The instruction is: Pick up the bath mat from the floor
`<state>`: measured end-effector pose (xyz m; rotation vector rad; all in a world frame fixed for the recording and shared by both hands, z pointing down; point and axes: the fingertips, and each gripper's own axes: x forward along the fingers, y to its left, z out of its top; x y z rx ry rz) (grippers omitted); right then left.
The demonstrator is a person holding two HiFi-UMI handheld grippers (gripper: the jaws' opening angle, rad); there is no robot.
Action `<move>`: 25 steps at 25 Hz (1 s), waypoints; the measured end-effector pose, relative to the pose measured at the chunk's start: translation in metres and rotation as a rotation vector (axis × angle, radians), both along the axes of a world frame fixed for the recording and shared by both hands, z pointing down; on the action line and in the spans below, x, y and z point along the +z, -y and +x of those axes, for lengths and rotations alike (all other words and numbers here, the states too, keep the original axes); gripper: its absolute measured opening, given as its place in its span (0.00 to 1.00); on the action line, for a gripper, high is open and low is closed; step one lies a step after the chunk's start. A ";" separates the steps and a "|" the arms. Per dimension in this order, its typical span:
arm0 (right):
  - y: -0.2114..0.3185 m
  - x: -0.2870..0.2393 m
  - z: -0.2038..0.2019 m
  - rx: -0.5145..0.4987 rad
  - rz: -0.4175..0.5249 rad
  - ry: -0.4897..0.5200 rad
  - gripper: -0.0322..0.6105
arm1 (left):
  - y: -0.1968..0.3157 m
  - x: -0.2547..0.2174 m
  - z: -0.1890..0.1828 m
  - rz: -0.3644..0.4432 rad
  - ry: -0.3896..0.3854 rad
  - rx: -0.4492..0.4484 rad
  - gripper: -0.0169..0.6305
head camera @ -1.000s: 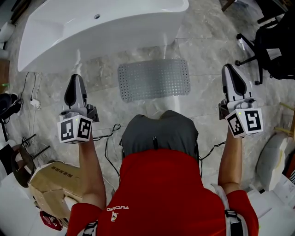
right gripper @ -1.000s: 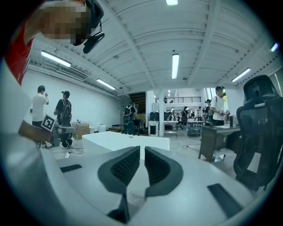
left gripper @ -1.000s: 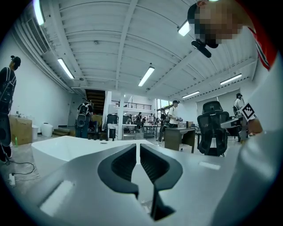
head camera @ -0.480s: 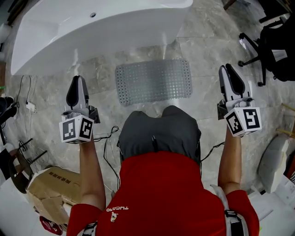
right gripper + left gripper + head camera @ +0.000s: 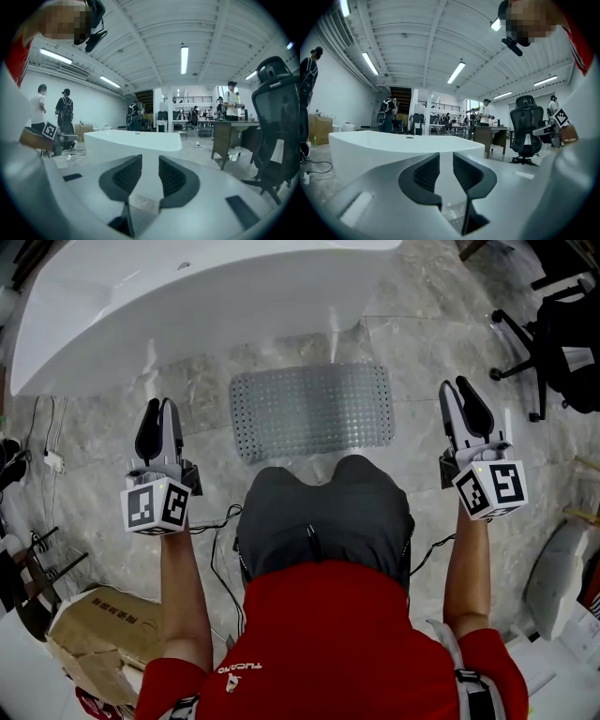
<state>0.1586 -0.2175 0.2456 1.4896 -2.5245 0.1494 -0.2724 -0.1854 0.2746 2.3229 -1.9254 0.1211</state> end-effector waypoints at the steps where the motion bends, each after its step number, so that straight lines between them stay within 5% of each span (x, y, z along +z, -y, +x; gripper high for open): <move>1: 0.001 0.007 -0.001 -0.003 -0.003 -0.002 0.20 | 0.001 0.007 0.001 -0.005 0.000 0.003 0.13; 25: 0.017 0.204 0.015 -0.012 -0.227 -0.049 0.38 | 0.010 0.201 -0.008 -0.256 0.004 0.021 0.31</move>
